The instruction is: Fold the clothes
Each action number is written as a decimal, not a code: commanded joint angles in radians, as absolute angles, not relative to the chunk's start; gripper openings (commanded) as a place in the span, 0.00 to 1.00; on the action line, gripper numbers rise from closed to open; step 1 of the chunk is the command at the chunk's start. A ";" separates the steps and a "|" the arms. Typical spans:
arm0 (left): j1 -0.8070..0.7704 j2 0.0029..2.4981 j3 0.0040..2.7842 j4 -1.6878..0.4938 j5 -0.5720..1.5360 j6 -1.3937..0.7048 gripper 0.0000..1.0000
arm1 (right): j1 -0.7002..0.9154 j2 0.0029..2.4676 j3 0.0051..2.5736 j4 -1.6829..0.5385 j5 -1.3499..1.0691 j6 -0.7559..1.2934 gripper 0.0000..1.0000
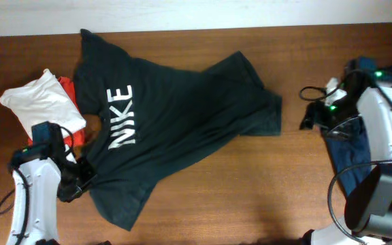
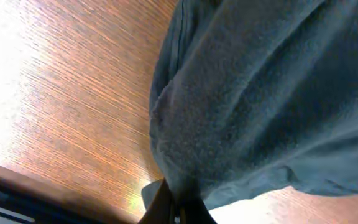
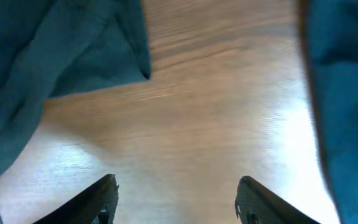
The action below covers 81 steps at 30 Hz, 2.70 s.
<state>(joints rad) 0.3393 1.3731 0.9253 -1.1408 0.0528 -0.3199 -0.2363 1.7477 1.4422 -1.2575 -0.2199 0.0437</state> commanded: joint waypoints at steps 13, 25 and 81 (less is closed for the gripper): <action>0.356 1.369 0.930 -1.116 0.091 -0.286 0.00 | 0.059 1.906 1.187 -0.577 -0.189 0.383 0.57; 0.356 1.369 0.930 -1.107 0.091 -0.287 0.00 | 0.059 1.927 1.188 -0.506 -0.176 0.402 0.04; 0.159 1.911 2.346 -1.272 0.534 -0.212 0.00 | -0.216 1.776 2.231 -1.303 0.170 0.187 0.04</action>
<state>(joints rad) 0.1577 1.8885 2.3837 -1.0527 0.5381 -0.3622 -0.1974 1.7760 2.3005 -1.2167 0.1139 0.1844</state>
